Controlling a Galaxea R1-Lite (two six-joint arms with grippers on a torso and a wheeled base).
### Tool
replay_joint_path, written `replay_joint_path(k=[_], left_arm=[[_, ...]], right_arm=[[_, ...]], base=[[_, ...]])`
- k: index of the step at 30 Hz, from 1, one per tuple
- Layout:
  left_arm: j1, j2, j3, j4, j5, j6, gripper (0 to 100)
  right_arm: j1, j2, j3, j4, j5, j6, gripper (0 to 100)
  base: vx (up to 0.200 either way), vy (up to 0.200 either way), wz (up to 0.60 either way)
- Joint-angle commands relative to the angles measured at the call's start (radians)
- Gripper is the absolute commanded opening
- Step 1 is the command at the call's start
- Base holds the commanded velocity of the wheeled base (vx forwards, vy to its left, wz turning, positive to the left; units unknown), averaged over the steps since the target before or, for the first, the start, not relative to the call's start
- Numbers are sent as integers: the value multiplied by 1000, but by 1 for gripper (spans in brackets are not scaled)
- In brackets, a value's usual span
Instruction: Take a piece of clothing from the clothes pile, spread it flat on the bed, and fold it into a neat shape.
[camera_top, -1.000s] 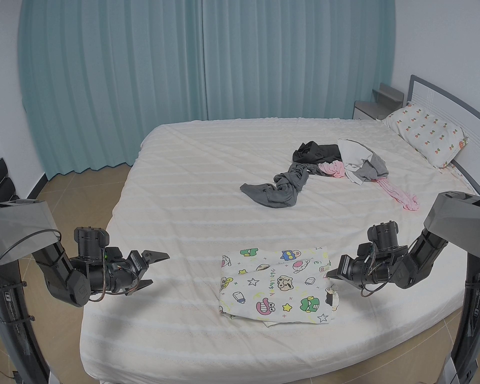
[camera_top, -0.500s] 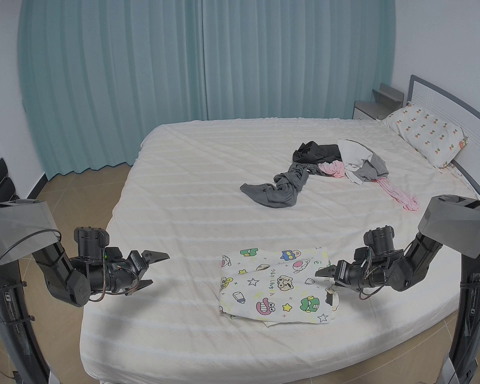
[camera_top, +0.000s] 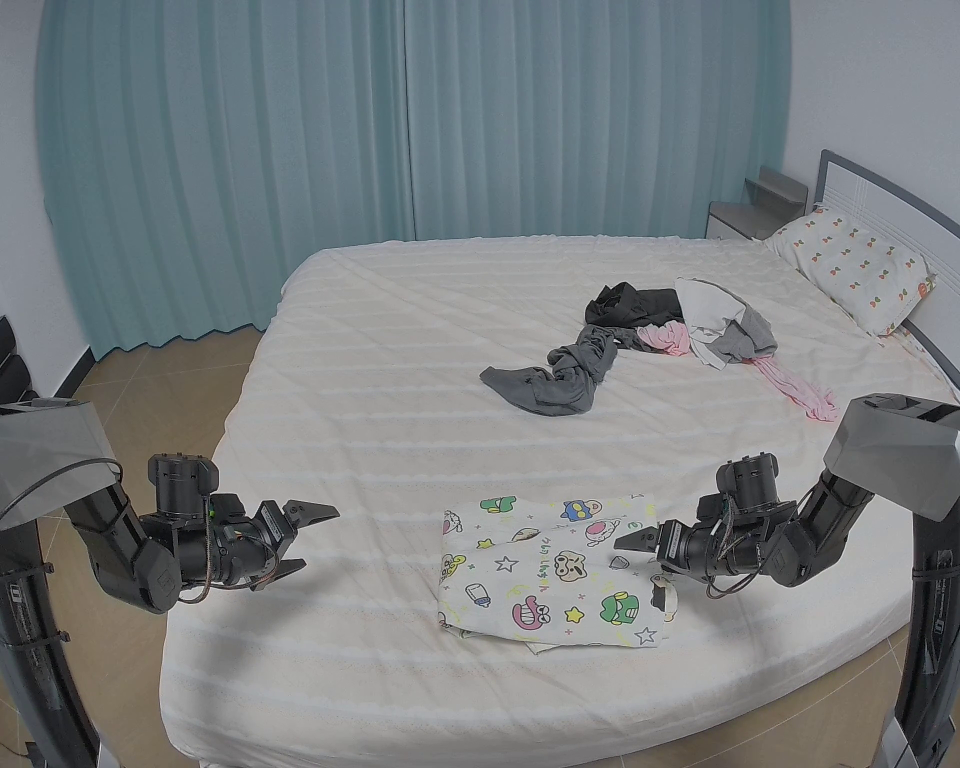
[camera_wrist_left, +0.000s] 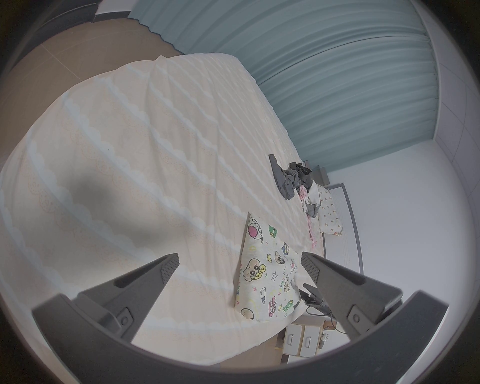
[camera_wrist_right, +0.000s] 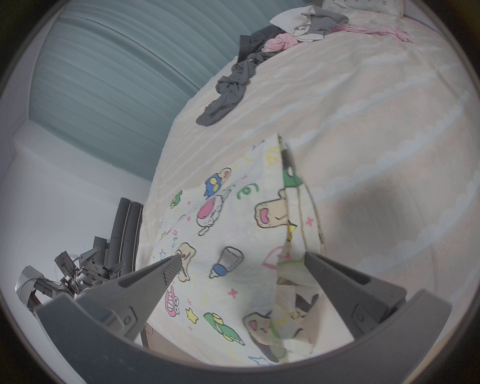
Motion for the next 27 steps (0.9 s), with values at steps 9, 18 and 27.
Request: replay_joint_path(k=[9, 18, 27], left_arm=[[-1, 1, 0, 0, 2, 0, 100], [-1, 1, 0, 0, 3, 0, 100], [-1, 1, 0, 0, 3, 0, 100]], right_arm=[[2, -27, 35, -24, -3, -2, 100], [-1, -39, 39, -27, -6, -6, 100], [-5, -42, 42, -42, -26, -1, 100]], base=[[0, 0, 0], [0, 0, 0], [0, 0, 0]])
